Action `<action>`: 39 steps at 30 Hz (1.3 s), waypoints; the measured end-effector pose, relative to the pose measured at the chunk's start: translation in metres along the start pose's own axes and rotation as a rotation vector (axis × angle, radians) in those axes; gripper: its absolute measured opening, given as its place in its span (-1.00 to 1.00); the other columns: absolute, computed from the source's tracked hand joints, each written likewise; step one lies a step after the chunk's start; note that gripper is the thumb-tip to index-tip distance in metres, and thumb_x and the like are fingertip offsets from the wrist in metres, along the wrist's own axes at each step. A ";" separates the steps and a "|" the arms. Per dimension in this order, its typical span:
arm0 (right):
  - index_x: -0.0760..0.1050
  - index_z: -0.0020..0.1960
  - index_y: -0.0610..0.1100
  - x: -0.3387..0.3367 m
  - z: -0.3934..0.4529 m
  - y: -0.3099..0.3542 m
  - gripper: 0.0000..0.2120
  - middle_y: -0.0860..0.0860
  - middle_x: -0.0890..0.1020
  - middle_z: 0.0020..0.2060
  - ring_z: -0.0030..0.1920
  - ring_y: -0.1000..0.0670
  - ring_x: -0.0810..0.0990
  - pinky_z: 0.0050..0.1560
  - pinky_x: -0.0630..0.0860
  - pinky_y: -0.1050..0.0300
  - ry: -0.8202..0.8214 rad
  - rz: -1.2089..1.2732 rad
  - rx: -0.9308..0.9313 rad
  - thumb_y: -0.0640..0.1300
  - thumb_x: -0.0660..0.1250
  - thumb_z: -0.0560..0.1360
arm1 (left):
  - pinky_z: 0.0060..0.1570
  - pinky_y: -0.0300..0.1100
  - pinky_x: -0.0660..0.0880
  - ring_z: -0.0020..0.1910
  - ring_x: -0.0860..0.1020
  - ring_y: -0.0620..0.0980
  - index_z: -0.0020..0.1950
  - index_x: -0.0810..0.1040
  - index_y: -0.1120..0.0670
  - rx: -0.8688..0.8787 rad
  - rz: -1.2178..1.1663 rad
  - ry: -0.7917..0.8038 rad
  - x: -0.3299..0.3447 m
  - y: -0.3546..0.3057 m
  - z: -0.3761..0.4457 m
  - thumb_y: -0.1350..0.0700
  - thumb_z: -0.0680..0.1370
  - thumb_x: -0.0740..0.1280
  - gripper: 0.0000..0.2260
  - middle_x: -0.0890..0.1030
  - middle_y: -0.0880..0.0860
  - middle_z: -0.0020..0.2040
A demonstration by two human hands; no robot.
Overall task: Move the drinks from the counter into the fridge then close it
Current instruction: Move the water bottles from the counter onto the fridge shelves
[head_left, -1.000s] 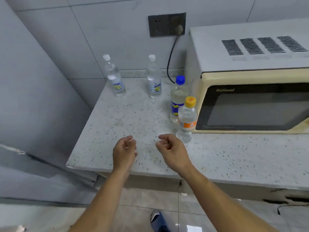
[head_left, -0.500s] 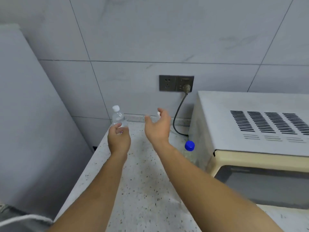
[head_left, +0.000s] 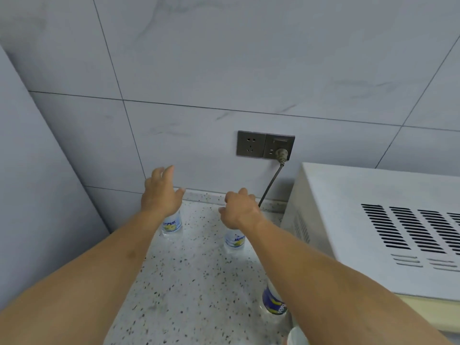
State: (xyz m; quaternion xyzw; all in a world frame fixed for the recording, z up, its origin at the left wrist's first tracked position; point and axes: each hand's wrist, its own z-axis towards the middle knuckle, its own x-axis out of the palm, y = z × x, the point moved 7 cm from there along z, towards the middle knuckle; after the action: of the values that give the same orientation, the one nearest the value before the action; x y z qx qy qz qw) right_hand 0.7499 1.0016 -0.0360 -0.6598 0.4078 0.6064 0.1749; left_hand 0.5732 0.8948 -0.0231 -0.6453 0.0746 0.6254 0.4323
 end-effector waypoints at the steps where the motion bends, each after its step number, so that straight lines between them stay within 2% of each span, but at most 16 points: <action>1: 0.29 0.45 -0.13 0.002 0.001 -0.002 -0.57 -0.17 0.32 0.34 0.33 -0.22 0.34 0.19 0.45 -0.05 -0.010 -0.023 -0.003 -0.03 0.23 0.63 | 0.26 0.16 0.38 0.45 0.19 0.21 0.57 0.17 0.02 0.004 0.048 0.045 0.006 0.001 0.004 -0.04 0.61 0.29 -0.43 0.19 0.09 0.54; 4: 0.23 0.41 -0.14 0.003 0.003 -0.007 -0.54 -0.19 0.36 0.27 0.27 -0.23 0.38 0.15 0.46 -0.05 -0.052 -0.074 -0.014 -0.19 0.29 0.57 | 0.13 0.09 0.45 0.36 0.25 0.20 0.52 0.29 0.04 -0.010 0.144 0.069 0.018 0.009 0.009 -0.01 0.63 0.26 -0.53 0.30 0.08 0.45; 8: 0.20 0.40 -0.15 0.008 0.000 -0.007 -0.49 -0.19 0.35 0.24 0.22 -0.24 0.44 0.09 0.45 -0.05 -0.039 -0.136 -0.047 -0.29 0.29 0.51 | -0.08 0.05 0.45 0.21 0.36 0.22 0.33 0.50 0.07 0.012 0.074 -0.091 0.020 0.015 -0.004 0.10 0.61 0.31 -0.72 0.46 0.16 0.25; 11: 0.18 0.42 -0.19 0.011 -0.004 -0.005 -0.49 -0.20 0.33 0.27 0.19 -0.24 0.50 -0.03 0.41 0.02 -0.020 -0.091 -0.062 -0.33 0.27 0.53 | -0.06 0.00 0.43 0.08 0.46 0.19 0.17 0.56 0.08 -0.015 -0.073 -0.127 0.025 0.010 -0.022 0.13 0.59 0.35 -0.83 0.46 0.16 0.19; 15: 0.17 0.48 -0.20 0.011 -0.017 0.003 -0.46 -0.23 0.29 0.38 0.27 -0.27 0.49 -0.05 0.42 0.03 0.027 -0.048 -0.084 -0.26 0.30 0.57 | -0.11 -0.15 0.34 -0.10 0.40 0.02 0.08 0.59 0.10 -0.042 -0.182 -0.122 0.028 0.001 -0.055 0.16 0.56 0.38 -0.88 0.45 0.12 0.16; 18: 0.27 0.42 -0.19 0.011 -0.036 0.012 -0.54 -0.22 0.34 0.35 0.25 -0.22 0.50 -0.01 0.46 0.05 0.019 -0.061 -0.143 -0.20 0.33 0.57 | -0.11 -0.18 0.39 -0.10 0.45 0.01 0.05 0.61 0.13 -0.047 -0.250 -0.122 0.027 -0.001 -0.088 0.21 0.53 0.41 -0.89 0.48 0.13 0.15; 21: 0.34 0.39 -0.19 0.017 -0.059 0.016 -0.54 -0.22 0.34 0.34 0.20 -0.20 0.53 0.08 0.56 0.03 0.027 -0.064 -0.188 -0.29 0.32 0.52 | -0.16 -0.24 0.40 -0.12 0.47 0.01 0.02 0.62 0.15 -0.091 -0.317 -0.168 0.019 0.001 -0.123 0.25 0.50 0.44 -0.88 0.51 0.16 0.11; 24: 0.40 0.34 -0.20 0.021 -0.081 0.017 -0.56 -0.21 0.35 0.32 0.14 -0.19 0.56 0.06 0.60 0.03 0.024 -0.054 -0.218 -0.35 0.31 0.48 | -0.26 -0.38 0.32 -0.11 0.47 0.00 0.02 0.62 0.13 -0.149 -0.360 -0.208 0.011 0.006 -0.155 0.24 0.50 0.44 -0.88 0.51 0.14 0.12; 29: 0.54 0.14 -0.10 0.026 -0.117 0.016 -0.71 -0.12 0.44 0.22 0.06 -0.12 0.57 -0.09 0.50 0.15 0.004 0.121 -0.228 -0.31 0.35 0.45 | -0.09 -0.19 0.45 -0.07 0.51 0.01 0.05 0.63 0.12 -0.177 -0.427 -0.247 0.003 0.012 -0.207 0.23 0.47 0.45 -0.84 0.55 0.13 0.12; 32: 0.50 -0.03 -0.02 0.031 -0.136 0.017 -0.79 -0.07 0.51 0.17 0.01 -0.07 0.57 -0.24 0.41 0.24 0.011 0.224 -0.251 -0.29 0.37 0.43 | -0.11 -0.26 0.44 -0.03 0.54 0.00 0.07 0.63 0.11 -0.138 -0.460 -0.308 -0.007 0.013 -0.233 0.23 0.46 0.45 -0.80 0.60 0.09 0.08; 35: 0.53 -0.07 -0.03 0.035 -0.150 0.008 -0.82 -0.02 0.59 0.04 -0.12 0.00 0.54 -0.38 0.33 0.27 -0.017 0.369 -0.234 -0.27 0.39 0.41 | -0.10 -0.29 0.45 -0.06 0.53 -0.09 0.11 0.60 0.05 -0.089 -0.441 -0.303 -0.016 0.012 -0.247 0.17 0.46 0.48 -0.76 0.61 -0.01 0.07; 37: 0.56 -0.05 -0.05 0.041 -0.159 0.000 -0.82 0.04 0.59 -0.06 -0.15 0.02 0.53 -0.36 0.36 0.26 -0.054 0.483 -0.221 -0.24 0.42 0.39 | -0.13 -0.28 0.49 -0.13 0.53 -0.16 0.13 0.57 -0.04 -0.052 -0.432 -0.260 -0.016 0.012 -0.256 0.13 0.46 0.50 -0.73 0.60 -0.11 0.05; 39: 0.57 0.00 -0.02 0.051 -0.170 -0.005 -0.80 0.06 0.58 -0.07 -0.08 0.01 0.53 -0.22 0.42 0.19 -0.146 0.569 -0.226 -0.19 0.44 0.39 | -0.15 -0.32 0.45 -0.10 0.51 -0.17 0.14 0.54 -0.10 -0.010 -0.443 -0.234 -0.013 0.014 -0.267 0.08 0.47 0.49 -0.71 0.58 -0.18 0.05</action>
State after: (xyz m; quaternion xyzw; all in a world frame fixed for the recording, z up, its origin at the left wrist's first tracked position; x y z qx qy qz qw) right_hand 0.8617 0.8650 -0.0507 -0.4893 0.4925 0.7182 -0.0475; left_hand 0.7597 0.7068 -0.0596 -0.5713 -0.1222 0.5862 0.5613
